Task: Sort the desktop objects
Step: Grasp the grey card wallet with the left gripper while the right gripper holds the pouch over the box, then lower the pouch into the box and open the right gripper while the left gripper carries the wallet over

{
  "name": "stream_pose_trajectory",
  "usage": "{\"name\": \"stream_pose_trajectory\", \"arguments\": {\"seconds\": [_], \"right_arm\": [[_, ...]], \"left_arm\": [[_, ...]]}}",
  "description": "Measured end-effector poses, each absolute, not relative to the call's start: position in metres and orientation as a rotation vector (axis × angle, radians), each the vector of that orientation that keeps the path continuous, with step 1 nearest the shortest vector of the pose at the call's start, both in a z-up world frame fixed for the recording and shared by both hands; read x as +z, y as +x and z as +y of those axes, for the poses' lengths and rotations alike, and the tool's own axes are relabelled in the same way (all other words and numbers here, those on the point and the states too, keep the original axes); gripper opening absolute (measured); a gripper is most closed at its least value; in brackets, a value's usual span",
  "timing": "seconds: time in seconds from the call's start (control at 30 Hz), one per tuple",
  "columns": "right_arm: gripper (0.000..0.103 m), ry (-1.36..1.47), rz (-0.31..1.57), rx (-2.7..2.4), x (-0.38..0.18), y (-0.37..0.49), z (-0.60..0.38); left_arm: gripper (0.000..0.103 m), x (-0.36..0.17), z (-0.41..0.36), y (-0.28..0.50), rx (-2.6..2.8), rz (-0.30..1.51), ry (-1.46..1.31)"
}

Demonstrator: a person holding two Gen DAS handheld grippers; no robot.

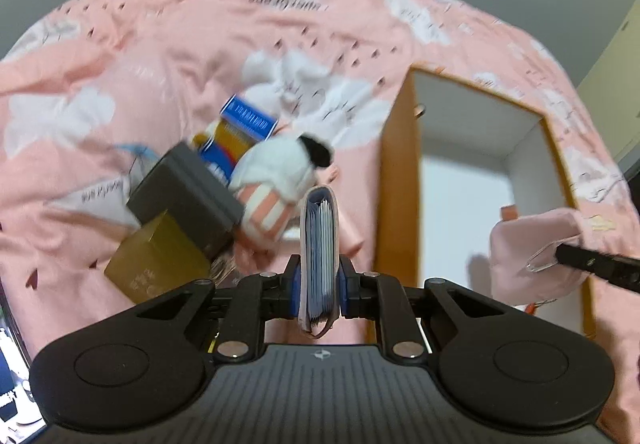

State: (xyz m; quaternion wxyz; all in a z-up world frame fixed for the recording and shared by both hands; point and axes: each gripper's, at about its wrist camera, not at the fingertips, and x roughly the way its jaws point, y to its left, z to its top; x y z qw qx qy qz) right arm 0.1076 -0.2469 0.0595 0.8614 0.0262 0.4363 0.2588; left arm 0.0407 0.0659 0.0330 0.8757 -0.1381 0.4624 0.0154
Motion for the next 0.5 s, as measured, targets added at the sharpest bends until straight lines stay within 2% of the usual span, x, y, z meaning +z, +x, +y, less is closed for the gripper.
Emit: {"name": "stream_pose_trajectory", "arguments": {"seconds": [0.27,0.5], "right_arm": [[0.024,0.053,0.889,0.476,0.075,0.098,-0.265],[0.023,0.049,0.904,0.434,0.065,0.090,-0.270]], "left_arm": [[0.019,0.081,0.038,0.031,-0.127,0.826,-0.273],[0.019,0.077,-0.012,0.048,-0.316,0.869,-0.240]]}}
